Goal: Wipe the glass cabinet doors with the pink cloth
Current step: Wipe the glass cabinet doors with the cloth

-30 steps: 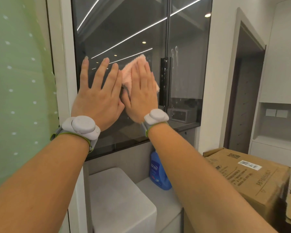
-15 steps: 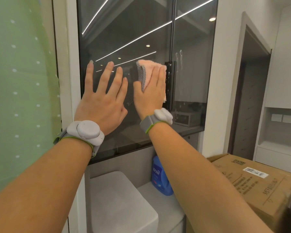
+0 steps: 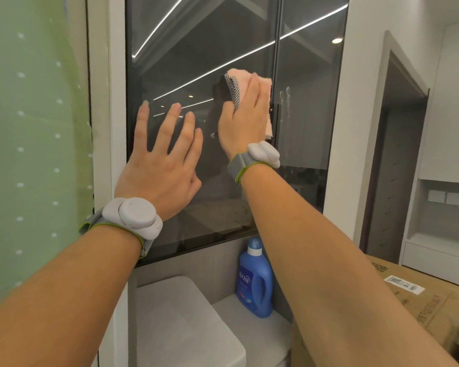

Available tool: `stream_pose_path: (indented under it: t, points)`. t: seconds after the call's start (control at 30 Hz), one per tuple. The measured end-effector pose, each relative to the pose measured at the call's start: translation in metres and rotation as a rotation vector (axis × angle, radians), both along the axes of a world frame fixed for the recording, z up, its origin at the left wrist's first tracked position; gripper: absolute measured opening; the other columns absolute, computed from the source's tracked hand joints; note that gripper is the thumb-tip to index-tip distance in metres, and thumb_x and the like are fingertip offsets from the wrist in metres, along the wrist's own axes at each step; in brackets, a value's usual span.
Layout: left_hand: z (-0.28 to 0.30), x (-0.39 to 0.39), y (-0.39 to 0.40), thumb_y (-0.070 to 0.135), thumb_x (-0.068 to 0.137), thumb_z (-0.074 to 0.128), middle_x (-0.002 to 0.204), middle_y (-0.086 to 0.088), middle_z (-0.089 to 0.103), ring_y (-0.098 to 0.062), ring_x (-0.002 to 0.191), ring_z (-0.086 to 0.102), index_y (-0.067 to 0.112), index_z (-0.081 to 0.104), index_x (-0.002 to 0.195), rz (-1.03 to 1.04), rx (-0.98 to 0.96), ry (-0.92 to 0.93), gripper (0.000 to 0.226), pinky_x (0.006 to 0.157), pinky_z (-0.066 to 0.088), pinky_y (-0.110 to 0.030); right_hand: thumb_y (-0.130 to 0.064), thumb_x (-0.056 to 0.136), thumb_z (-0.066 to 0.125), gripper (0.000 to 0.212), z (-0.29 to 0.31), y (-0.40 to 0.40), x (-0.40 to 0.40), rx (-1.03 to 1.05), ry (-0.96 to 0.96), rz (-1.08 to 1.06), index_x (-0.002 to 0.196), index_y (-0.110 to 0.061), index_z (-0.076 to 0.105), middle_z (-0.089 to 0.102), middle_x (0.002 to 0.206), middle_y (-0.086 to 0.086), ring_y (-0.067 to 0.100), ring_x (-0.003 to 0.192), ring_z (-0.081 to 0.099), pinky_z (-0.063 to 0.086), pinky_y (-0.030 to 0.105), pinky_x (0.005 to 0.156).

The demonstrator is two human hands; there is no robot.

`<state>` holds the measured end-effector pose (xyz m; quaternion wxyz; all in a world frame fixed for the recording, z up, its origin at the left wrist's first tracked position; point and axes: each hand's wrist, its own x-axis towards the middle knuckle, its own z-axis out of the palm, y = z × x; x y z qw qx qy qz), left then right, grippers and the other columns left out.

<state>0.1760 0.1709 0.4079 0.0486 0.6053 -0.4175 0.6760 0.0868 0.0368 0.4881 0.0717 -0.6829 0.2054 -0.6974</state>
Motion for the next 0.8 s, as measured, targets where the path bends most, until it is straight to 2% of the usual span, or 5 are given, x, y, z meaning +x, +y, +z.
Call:
stream_pose_path:
  t: [0.1, 0.3, 0.57, 0.67, 0.8]
  points:
    - [-0.001, 0.001, -0.001, 0.037, 0.102, 0.028, 0.166, -0.025, 0.03, -0.048, 0.158, 0.017, 0.001, 0.037, 0.156, -0.004, 0.002, -0.003, 0.065, 0.122, 0.01, -0.076, -0.016, 0.097, 0.047, 0.07, 0.005, -0.009, 0.001, -0.086, 0.068, -0.018, 0.16, 0.001, 0.021, 0.022, 0.17, 0.016, 0.03, 0.161, 0.014, 0.011, 0.039, 0.132]
    - [0.0, 0.003, -0.002, 0.035, 0.102, 0.03, 0.165, -0.026, 0.031, -0.049, 0.157, 0.019, 0.001, 0.038, 0.155, -0.036, -0.004, -0.006, 0.064, 0.121, 0.011, -0.076, -0.021, 0.103, 0.039, 0.066, 0.007, -0.012, 0.004, 0.176, 0.038, -0.002, 0.162, -0.001, 0.016, 0.012, 0.173, 0.016, 0.028, 0.162, 0.003, 0.002, 0.037, 0.132]
    - [-0.001, 0.0, 0.001, 0.039, 0.101, 0.033, 0.166, -0.025, 0.03, -0.048, 0.158, 0.016, 0.002, 0.038, 0.157, -0.011, 0.004, 0.017, 0.067, 0.123, 0.006, -0.075, -0.01, 0.101, 0.041, 0.061, -0.044, 0.013, 0.0, 0.184, 0.028, 0.059, 0.159, -0.001, 0.024, 0.021, 0.17, 0.015, 0.026, 0.161, 0.008, 0.01, 0.042, 0.131]
    - [0.0, -0.002, 0.001, 0.038, 0.101, 0.036, 0.165, -0.025, 0.032, -0.048, 0.158, 0.017, 0.001, 0.039, 0.155, -0.017, 0.004, 0.012, 0.066, 0.122, 0.007, -0.075, -0.01, 0.098, 0.047, 0.064, -0.029, 0.013, -0.002, 0.008, 0.088, 0.075, 0.158, 0.0, 0.026, 0.022, 0.168, 0.017, 0.031, 0.16, 0.012, 0.014, 0.045, 0.131]
    - [0.0, 0.001, 0.0, 0.036, 0.101, 0.036, 0.165, -0.026, 0.032, -0.049, 0.157, 0.019, 0.001, 0.039, 0.155, -0.03, -0.009, -0.005, 0.065, 0.122, 0.008, -0.076, -0.022, 0.101, 0.046, 0.066, -0.003, 0.003, 0.001, 0.118, 0.023, 0.051, 0.16, -0.004, 0.023, 0.016, 0.17, 0.014, 0.03, 0.159, 0.015, 0.02, 0.046, 0.129]
